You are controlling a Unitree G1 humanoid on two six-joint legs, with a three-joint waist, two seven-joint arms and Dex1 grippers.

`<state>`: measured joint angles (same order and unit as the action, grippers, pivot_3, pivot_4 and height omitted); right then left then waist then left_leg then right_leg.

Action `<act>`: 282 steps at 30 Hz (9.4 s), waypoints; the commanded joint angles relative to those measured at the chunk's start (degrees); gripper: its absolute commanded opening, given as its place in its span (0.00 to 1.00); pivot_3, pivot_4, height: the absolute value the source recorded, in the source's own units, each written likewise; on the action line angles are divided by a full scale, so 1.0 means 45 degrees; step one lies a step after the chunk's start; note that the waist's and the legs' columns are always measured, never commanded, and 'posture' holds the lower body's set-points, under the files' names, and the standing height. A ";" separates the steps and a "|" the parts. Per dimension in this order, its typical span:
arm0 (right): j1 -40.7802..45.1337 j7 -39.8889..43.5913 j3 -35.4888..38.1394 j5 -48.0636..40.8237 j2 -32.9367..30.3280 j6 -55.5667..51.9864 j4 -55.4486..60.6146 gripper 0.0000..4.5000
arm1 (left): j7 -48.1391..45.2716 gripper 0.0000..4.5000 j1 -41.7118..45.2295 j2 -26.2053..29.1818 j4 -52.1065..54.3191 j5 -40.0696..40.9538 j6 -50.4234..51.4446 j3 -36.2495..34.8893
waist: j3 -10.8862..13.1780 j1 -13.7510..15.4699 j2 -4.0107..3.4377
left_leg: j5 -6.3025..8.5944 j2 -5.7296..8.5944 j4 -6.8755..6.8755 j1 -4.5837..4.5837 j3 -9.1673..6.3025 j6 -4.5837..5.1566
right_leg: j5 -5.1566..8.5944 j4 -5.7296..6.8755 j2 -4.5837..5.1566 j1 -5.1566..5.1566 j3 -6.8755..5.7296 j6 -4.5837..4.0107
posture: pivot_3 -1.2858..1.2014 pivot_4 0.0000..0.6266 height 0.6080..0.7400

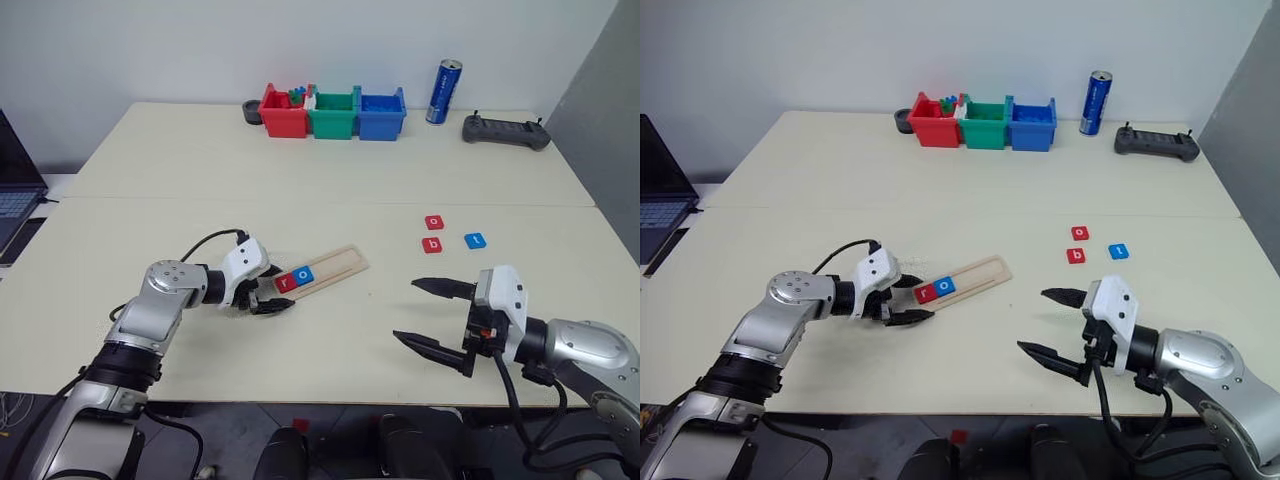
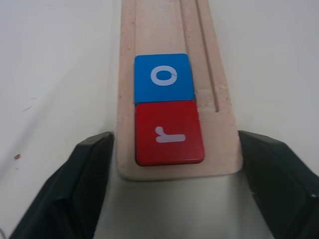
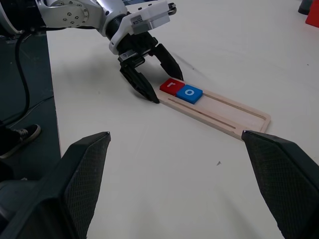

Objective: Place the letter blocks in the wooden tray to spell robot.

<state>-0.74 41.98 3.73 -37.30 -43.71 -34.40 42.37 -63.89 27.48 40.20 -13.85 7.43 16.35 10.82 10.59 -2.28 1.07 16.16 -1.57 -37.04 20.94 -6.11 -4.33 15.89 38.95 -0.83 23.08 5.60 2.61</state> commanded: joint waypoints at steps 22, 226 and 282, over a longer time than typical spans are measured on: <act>-0.3336 0.1568 0.2936 0.0136 -0.2627 -0.0454 0.1045 1.00 | -0.3503 0.75 0.0956 -0.0388 -0.0016 -0.1455 -0.3207 0.2705 | -0.0001 0.0120 0.0006 | 0.0003 0.0003 0.0006 0.0011 0.0006 0.0004 | 0.0001 -0.0014 0.0002 -0.0002 0.0001 0.0000 | 0.52 0.24 1.00; 0.6173 0.3367 -0.4861 0.5986 0.0428 -0.1802 -0.4431 0.33 | -0.2927 1.00 -0.2428 0.1329 0.2446 0.1966 -0.4057 -0.1416 | 0.0034 -0.0227 -0.0004 | 0.0002 -0.0016 -0.0003 0.0062 -0.0021 0.0007 | -0.0032 0.0021 -0.0009 0.0070 -0.0027 -0.0088 | 0.52 0.24 1.00; 0.6616 0.2949 -0.7098 0.6385 0.1233 -0.2253 -0.2977 0.62 | -0.2225 1.00 -0.2061 0.1017 0.2346 0.1457 -0.4058 -0.1119 | 0.0034 -0.0242 -0.0003 | 0.0003 -0.0014 0.0000 0.0075 -0.0041 0.0008 | -0.0032 0.0020 -0.0002 0.0075 -0.0055 -0.0090 | 0.52 0.24 1.00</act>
<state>28.85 55.07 -27.44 -9.50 -37.70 -46.76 27.32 -74.26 17.65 44.76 -4.44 14.07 -1.38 6.37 10.74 -3.36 1.05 16.17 -1.64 -37.04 21.26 -6.30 -4.30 15.75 39.04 -0.85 23.42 5.36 2.20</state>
